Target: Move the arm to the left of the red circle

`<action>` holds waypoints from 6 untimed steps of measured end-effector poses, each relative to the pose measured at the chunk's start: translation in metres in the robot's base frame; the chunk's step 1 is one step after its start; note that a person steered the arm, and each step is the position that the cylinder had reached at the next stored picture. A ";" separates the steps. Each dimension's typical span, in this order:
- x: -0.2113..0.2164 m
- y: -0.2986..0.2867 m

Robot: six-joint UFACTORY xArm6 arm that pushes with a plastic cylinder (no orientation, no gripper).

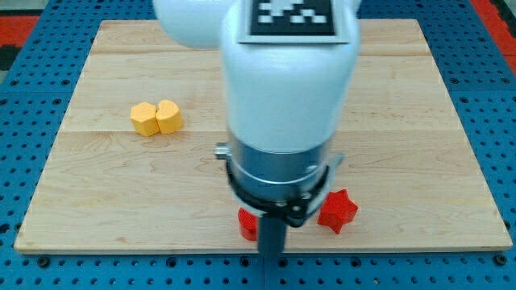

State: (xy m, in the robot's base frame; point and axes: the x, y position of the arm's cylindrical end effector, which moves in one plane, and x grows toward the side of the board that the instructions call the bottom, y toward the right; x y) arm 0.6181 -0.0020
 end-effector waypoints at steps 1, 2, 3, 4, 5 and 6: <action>-0.020 -0.020; -0.024 -0.039; -0.026 -0.107; -0.059 -0.108; -0.063 -0.074; -0.059 -0.022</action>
